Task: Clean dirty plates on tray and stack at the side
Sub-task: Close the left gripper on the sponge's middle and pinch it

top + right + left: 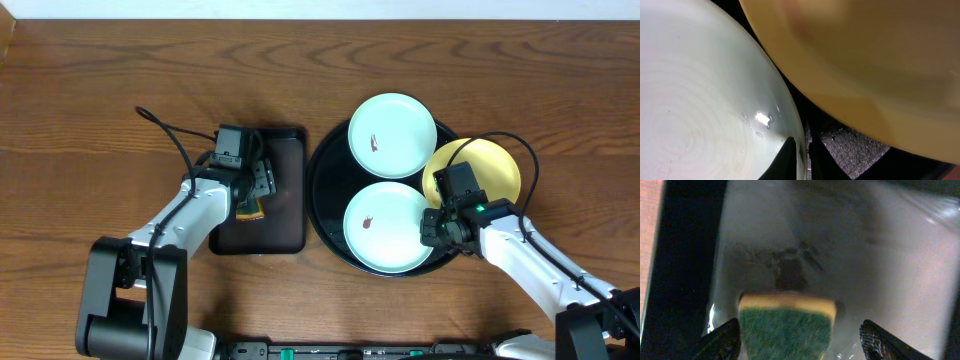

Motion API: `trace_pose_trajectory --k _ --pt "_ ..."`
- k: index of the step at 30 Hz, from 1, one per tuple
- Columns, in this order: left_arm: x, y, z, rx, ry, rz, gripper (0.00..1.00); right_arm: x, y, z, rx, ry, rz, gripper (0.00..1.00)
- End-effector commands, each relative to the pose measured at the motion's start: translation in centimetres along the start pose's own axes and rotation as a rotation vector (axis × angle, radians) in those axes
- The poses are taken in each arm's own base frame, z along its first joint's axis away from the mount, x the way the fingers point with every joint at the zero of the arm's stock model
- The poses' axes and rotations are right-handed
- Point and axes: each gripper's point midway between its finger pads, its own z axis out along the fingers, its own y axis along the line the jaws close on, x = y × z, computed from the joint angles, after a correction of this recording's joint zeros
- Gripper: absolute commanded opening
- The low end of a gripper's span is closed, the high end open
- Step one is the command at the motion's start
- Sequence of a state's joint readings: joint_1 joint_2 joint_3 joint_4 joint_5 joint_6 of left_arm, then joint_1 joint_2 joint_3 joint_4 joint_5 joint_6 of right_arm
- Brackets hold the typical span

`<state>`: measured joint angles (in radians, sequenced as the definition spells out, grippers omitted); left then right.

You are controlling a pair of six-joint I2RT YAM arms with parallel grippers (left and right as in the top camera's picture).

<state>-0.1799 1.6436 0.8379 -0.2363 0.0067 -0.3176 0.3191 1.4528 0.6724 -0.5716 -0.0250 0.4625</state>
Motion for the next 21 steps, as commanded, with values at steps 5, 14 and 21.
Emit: trace_pose_trajectory --k 5,14,21 --pt "0.9 0.7 0.5 -0.023 0.007 0.000 0.77 -0.3 0.1 -0.1 0.011 -0.010 -0.017 0.10" --pt "0.7 0.5 0.6 -0.016 -0.004 0.001 0.31 -0.3 0.1 -0.1 0.012 -0.010 -0.025 0.11" --pt "1.6 -1.8 0.2 0.112 0.059 0.000 0.29 -0.3 0.1 -0.1 0.012 -0.010 -0.025 0.12"
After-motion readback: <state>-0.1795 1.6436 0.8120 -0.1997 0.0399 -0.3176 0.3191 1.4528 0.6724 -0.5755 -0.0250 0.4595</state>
